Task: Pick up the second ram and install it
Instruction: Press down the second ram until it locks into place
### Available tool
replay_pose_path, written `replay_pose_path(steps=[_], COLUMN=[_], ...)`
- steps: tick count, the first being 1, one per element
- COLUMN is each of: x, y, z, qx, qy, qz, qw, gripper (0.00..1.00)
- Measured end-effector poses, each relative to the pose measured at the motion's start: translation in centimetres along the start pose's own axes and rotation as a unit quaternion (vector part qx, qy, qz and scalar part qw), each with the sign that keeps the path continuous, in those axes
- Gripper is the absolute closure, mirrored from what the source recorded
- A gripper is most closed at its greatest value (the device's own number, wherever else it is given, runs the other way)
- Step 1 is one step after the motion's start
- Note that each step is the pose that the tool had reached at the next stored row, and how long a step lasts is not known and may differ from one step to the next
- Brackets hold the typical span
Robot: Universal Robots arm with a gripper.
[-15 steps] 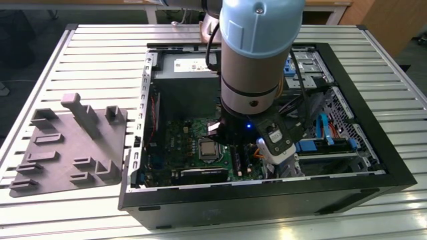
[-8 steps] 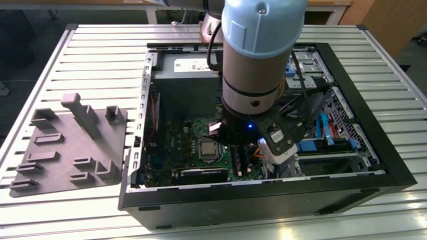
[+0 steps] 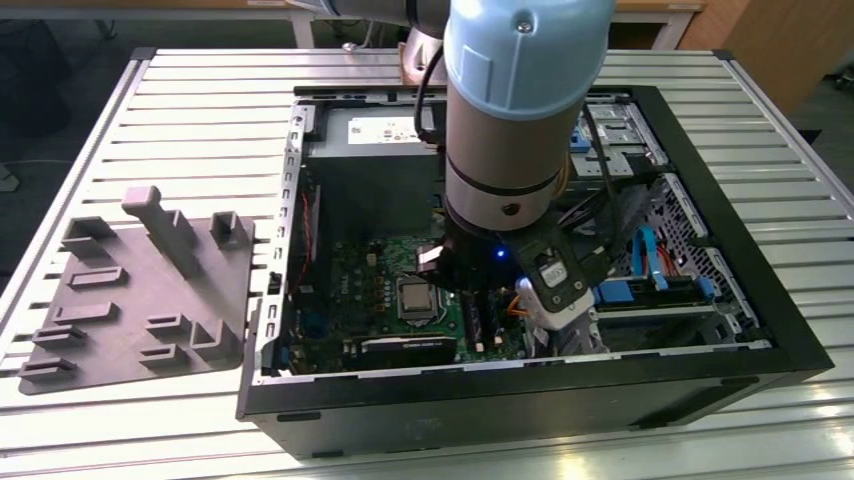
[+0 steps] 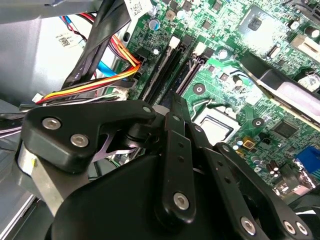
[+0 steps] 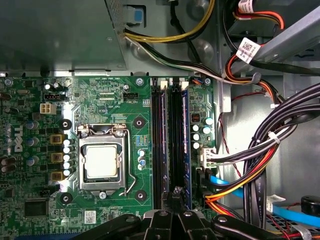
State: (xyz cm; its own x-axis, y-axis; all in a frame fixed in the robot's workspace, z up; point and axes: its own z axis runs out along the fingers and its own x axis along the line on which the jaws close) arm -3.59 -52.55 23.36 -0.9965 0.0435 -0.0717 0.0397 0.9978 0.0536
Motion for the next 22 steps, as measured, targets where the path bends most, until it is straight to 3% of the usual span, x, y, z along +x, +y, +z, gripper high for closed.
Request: replay_pose_path(steps=[22], x=[0.05], y=[-0.04], z=[0.67], qx=[0.001], qy=[0.0], qz=[0.0], qw=[1.0], gripper=[0.89])
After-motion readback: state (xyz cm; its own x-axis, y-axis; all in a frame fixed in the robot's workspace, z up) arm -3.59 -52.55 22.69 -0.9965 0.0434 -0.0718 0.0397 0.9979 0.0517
